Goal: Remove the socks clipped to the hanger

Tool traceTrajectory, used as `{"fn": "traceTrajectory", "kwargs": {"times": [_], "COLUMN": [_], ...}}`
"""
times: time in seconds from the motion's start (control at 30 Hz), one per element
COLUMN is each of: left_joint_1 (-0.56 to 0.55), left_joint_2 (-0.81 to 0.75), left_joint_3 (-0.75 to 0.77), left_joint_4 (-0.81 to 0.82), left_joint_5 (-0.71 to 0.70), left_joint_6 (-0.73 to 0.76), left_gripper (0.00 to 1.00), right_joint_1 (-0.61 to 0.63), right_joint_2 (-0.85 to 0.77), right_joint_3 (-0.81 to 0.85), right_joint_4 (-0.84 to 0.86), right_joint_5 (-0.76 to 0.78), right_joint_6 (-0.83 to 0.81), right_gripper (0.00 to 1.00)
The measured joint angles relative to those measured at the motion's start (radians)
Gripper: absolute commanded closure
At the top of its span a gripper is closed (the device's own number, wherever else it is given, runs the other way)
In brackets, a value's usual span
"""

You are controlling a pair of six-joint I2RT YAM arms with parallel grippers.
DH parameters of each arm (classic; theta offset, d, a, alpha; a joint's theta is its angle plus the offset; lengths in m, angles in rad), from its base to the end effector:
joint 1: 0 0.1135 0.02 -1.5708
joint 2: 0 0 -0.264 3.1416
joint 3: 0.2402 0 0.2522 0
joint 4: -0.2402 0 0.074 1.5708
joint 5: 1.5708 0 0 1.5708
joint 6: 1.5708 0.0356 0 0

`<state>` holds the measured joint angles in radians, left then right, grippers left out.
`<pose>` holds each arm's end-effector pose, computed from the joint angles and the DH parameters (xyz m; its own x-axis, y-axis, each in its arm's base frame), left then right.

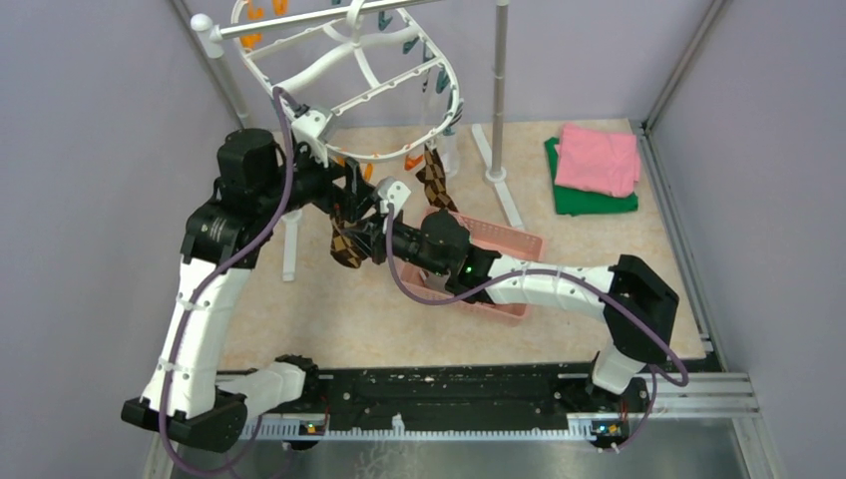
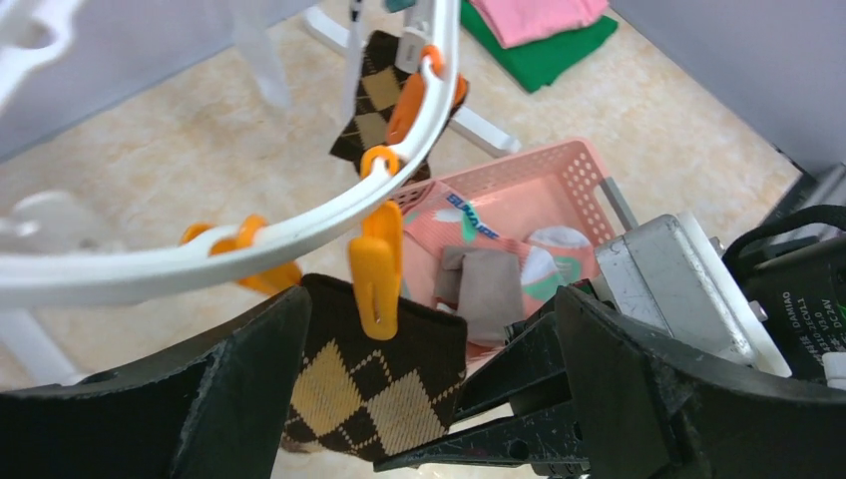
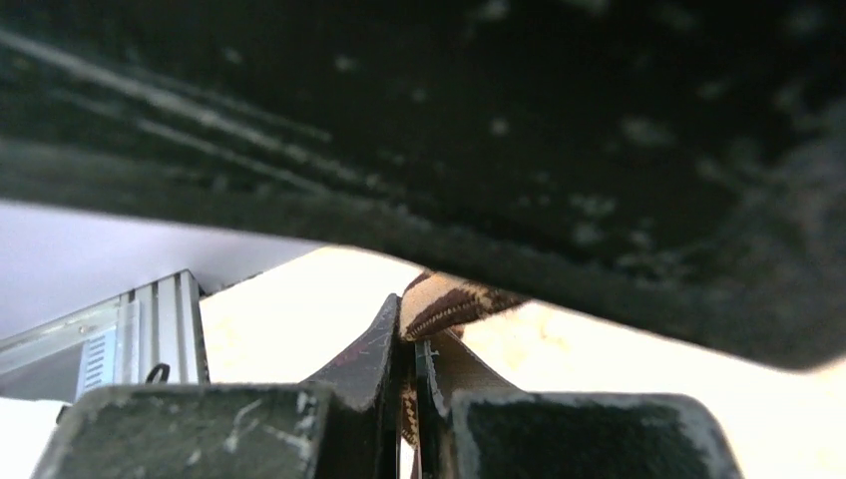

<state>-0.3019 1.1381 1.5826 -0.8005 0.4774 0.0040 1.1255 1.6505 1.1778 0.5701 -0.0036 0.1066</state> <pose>0.1896 -0.0762 0.4759 -0.3301 0.1065 -0.9379 0.6766 0.7195 -0.1564 0.1702 0.3570 0.3292 -0.0545 0.1328 -0.9896 -0.9033 0.4157 0.1055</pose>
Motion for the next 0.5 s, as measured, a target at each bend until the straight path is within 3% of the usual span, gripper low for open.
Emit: {"fn": "traceTrajectory", "kwargs": {"times": [0.27,0.5], "left_joint_1": [0.0,0.001], "left_joint_2": [-0.1,-0.095], "left_joint_3": [-0.043,-0.052], "left_joint_4": [0.021,0.045], "left_joint_5": [-0.136,-0.21], "left_joint_6": [-0.014,-0.017], "left_gripper": [0.02,0.14], "right_joint_1": [0.026,0.041], "right_joint_2": [0.06,0.115], "right_joint_3": [0.078,0.153], "right_joint_4": [0.007,0.004], "right_joint_5": [0.0,0.026], "right_joint_6": [-0.007,-0.02], "right_gripper": [1.0,1.0]}}
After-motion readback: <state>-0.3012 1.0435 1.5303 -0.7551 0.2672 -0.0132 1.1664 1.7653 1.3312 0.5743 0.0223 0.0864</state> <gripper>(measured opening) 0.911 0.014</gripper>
